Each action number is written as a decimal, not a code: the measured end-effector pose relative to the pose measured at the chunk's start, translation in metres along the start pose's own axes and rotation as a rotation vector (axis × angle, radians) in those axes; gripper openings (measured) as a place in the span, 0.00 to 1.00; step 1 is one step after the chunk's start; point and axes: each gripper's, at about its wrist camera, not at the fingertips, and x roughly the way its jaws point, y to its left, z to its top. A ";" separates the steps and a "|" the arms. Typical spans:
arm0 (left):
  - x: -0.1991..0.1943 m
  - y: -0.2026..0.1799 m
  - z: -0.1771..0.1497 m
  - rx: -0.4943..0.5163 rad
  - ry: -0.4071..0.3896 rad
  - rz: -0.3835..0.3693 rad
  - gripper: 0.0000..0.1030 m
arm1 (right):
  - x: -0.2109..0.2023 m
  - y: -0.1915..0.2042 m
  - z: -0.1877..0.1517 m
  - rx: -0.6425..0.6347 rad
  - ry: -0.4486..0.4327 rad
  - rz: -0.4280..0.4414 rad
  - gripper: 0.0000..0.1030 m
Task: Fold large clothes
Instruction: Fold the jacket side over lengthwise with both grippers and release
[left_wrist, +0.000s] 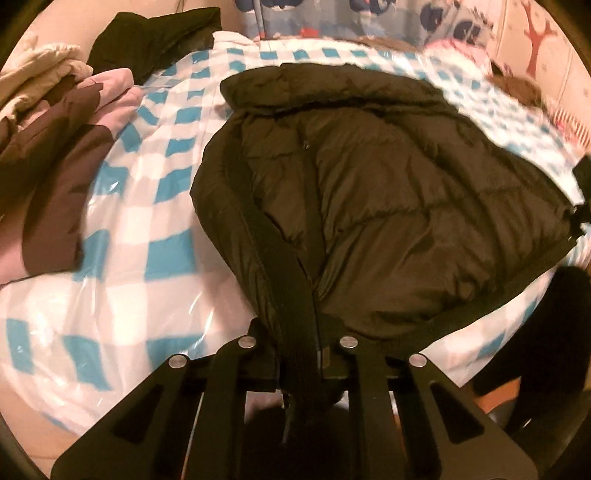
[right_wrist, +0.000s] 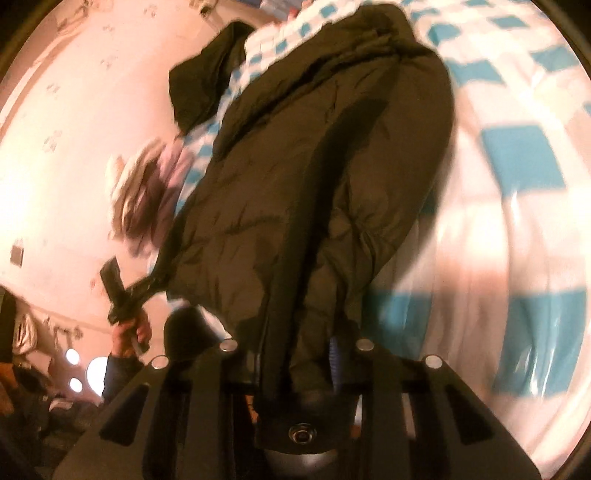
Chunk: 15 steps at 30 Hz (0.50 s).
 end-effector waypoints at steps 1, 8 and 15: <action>0.006 0.002 -0.002 -0.001 0.020 0.006 0.22 | 0.003 -0.004 -0.001 0.014 0.015 -0.012 0.49; 0.031 0.044 0.000 -0.258 0.061 -0.163 0.63 | 0.016 -0.024 -0.001 0.104 0.004 0.048 0.75; 0.027 0.023 0.003 -0.170 0.024 -0.016 0.71 | 0.018 -0.019 -0.001 0.105 0.012 0.035 0.77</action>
